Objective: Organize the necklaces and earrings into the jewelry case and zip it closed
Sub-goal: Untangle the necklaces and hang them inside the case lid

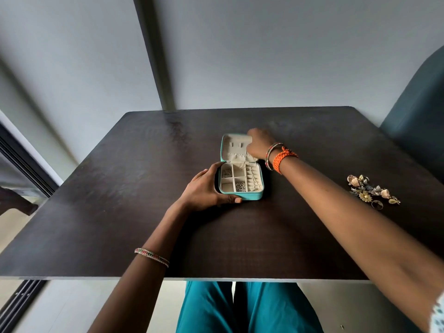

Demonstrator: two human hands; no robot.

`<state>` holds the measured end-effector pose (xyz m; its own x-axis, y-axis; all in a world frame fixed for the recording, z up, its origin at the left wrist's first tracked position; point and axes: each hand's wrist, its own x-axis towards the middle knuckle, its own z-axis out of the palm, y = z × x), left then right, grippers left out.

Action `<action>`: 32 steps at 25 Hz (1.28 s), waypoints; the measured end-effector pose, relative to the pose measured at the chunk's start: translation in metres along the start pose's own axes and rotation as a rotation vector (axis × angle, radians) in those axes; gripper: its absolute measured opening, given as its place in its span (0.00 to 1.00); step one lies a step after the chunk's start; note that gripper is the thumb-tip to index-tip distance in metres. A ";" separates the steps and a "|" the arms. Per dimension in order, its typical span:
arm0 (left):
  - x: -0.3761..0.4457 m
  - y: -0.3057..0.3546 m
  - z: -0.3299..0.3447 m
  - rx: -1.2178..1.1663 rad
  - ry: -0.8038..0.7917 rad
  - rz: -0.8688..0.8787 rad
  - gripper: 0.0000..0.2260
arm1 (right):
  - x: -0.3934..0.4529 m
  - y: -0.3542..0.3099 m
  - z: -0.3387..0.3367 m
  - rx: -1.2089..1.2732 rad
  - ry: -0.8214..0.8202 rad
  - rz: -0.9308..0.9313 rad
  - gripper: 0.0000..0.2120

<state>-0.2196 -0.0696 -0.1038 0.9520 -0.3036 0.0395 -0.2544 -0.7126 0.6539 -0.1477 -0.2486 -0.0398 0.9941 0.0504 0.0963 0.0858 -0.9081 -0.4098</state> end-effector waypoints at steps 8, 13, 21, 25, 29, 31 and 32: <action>0.000 0.001 0.001 0.020 0.007 0.005 0.48 | -0.051 -0.053 -0.011 -0.430 -0.190 -0.245 0.17; -0.002 0.006 0.000 0.021 0.033 0.037 0.46 | -0.048 -0.048 0.016 -0.484 -0.201 -0.218 0.16; -0.002 0.005 -0.006 -0.021 -0.051 -0.009 0.47 | -0.044 -0.060 0.025 -0.427 -0.169 -0.118 0.19; -0.012 0.002 -0.011 -0.039 -0.064 -0.040 0.50 | -0.050 -0.073 0.031 -0.447 -0.173 -0.153 0.19; -0.025 -0.004 -0.016 -0.077 -0.010 -0.054 0.51 | -0.051 -0.074 0.042 -0.344 -0.167 -0.285 0.17; -0.031 -0.010 -0.019 -0.086 0.011 -0.066 0.52 | -0.052 -0.072 0.048 -0.248 -0.150 -0.306 0.13; -0.035 -0.013 -0.019 -0.078 0.031 -0.069 0.51 | -0.052 -0.070 0.050 -0.183 -0.124 -0.299 0.11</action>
<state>-0.2462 -0.0380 -0.0992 0.9718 -0.2352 0.0150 -0.1754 -0.6793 0.7125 -0.2016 -0.1673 -0.0612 0.9284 0.3645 0.0718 0.3713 -0.9045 -0.2099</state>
